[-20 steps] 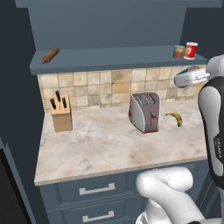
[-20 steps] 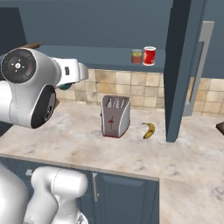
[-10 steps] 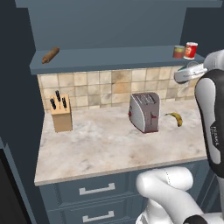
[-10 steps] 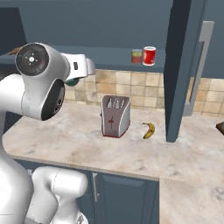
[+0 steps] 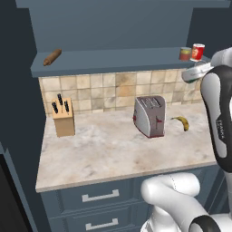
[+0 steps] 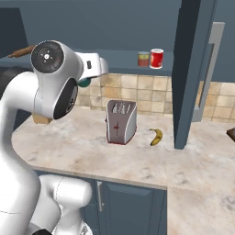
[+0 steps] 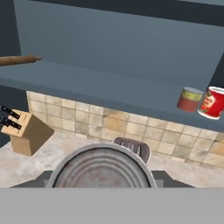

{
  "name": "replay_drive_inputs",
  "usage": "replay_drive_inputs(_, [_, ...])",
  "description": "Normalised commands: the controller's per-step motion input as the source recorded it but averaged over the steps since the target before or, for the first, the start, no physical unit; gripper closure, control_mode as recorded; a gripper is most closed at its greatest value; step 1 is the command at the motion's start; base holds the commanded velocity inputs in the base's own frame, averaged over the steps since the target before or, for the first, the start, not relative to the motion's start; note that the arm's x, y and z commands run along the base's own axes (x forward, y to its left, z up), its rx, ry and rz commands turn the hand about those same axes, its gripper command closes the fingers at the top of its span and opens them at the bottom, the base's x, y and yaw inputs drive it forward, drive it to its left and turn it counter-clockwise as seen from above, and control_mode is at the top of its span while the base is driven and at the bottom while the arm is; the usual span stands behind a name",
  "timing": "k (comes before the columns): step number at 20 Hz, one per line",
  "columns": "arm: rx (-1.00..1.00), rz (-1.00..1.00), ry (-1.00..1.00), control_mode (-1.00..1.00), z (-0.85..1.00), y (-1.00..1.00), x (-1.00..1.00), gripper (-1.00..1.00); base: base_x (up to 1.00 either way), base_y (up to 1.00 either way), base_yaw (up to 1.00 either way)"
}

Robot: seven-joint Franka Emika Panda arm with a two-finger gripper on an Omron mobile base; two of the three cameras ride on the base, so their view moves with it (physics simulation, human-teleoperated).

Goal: Pick the cans from the counter and place them in their designated side in the cabinet.

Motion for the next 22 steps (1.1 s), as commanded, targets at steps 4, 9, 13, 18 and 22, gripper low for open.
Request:
replay_drive_inputs(4, [-0.01,-0.02,0.02,-1.0,0.02,-0.14,0.22,1.0,0.0,0.0,0.0])
replay_drive_inputs(9, [0.0,-0.02,0.02,-1.0,0.06,-0.11,0.21,1.0,0.0,0.0,0.0])
replay_drive_inputs(13, [0.0,-0.01,0.0,-1.0,0.04,-0.07,0.19,1.0,0.0,0.0,0.0])
replay_drive_inputs(18, [0.0,0.0,0.0,-1.0,0.02,-0.01,0.19,1.0,0.0,0.0,0.0])
replay_drive_inputs(22, [0.0,0.0,0.02,-1.0,0.0,-0.07,0.17,1.0,0.0,0.0,0.0])
